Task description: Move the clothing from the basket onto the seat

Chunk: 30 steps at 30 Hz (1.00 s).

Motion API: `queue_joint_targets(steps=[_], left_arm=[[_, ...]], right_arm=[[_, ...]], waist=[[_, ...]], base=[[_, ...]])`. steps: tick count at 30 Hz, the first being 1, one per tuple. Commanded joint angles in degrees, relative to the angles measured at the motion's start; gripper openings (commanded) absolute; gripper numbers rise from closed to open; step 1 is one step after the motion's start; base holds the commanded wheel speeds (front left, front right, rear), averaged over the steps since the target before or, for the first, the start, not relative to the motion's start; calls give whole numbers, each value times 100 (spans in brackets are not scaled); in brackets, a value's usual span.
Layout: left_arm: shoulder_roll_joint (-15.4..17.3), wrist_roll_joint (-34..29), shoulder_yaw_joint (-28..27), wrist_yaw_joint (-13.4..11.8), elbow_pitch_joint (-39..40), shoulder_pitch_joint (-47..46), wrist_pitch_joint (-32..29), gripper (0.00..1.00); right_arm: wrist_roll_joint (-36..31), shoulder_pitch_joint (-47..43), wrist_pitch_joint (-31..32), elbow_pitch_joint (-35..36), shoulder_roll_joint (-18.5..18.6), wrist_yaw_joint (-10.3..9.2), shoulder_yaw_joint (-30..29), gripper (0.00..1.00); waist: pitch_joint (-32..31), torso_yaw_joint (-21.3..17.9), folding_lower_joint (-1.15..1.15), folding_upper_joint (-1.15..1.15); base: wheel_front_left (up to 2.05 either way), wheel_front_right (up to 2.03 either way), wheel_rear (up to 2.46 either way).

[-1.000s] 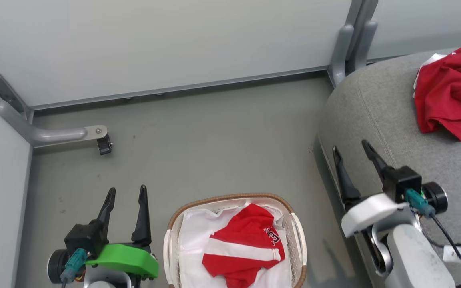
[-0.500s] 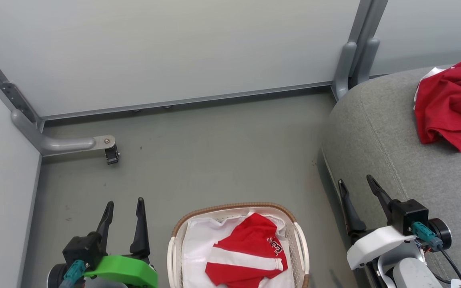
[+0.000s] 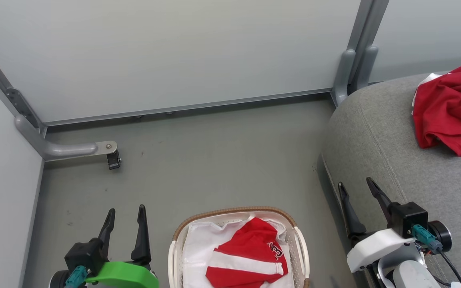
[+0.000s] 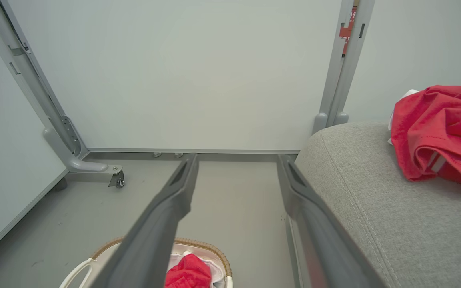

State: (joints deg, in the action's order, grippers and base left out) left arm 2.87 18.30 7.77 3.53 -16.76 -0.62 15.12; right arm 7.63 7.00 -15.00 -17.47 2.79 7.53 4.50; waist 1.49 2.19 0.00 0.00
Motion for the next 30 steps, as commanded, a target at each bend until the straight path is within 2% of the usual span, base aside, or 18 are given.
queue_joint_targets(steps=[1,13,19,24,30], left_arm=[[4,39,2,-24,-5,82,5,100],[3,32,53,15,-42,91,5,100],[3,-141,294,104,-115,-97,5,100],[3,-329,835,246,-513,-508,5,100],[9,-340,1735,347,-1522,-1451,-93,100]], right_arm=[[-10,-73,-28,20,20,-8,8,100],[-52,-79,-28,66,20,-8,-50,100],[-87,-14,-28,166,20,-8,-178,100],[-233,123,-28,352,22,-8,-381,100],[-454,416,-28,681,20,-8,-650,100]], waist=[[-1,3,0,0],[-17,-8,0,0],[89,-23,0,0],[357,-89,0,0],[972,-302,0,0]], base=[[0,0,0],[0,0,0],[0,0,0],[0,0,0],[0,0,0]])
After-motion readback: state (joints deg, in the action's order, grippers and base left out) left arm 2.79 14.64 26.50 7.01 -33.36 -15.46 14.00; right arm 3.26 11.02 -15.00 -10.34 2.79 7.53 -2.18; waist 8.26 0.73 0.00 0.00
